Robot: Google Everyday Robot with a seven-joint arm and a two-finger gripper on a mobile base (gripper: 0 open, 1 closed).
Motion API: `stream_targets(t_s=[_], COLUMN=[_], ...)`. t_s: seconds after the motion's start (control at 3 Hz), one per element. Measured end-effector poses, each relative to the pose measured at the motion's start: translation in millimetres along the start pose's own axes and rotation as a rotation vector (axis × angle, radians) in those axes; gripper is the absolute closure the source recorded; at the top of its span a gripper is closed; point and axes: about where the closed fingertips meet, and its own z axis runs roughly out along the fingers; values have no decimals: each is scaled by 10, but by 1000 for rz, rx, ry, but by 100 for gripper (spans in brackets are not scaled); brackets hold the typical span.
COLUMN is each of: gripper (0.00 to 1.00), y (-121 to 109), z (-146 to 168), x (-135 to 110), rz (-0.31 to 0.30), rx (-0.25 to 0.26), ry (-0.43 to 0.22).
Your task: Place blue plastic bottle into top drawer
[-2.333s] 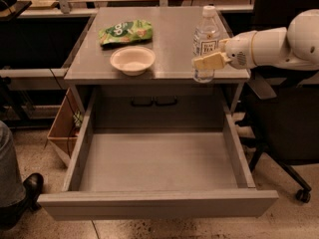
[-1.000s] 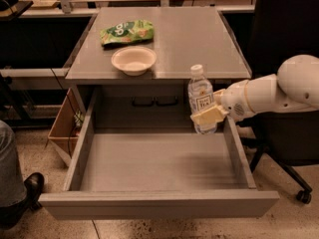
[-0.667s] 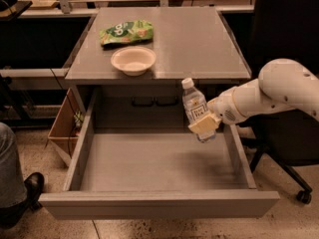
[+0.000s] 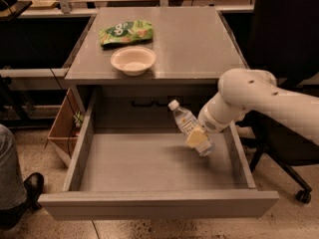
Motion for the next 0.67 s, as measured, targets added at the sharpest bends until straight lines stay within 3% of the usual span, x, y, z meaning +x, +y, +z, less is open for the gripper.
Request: stream_targets(t_s=[0.33,0.67], gripper=[81,58], y=[75,130], z=[209,275], x=[47,52], rz=[16,31], rx=[20,47], ry=[85,93])
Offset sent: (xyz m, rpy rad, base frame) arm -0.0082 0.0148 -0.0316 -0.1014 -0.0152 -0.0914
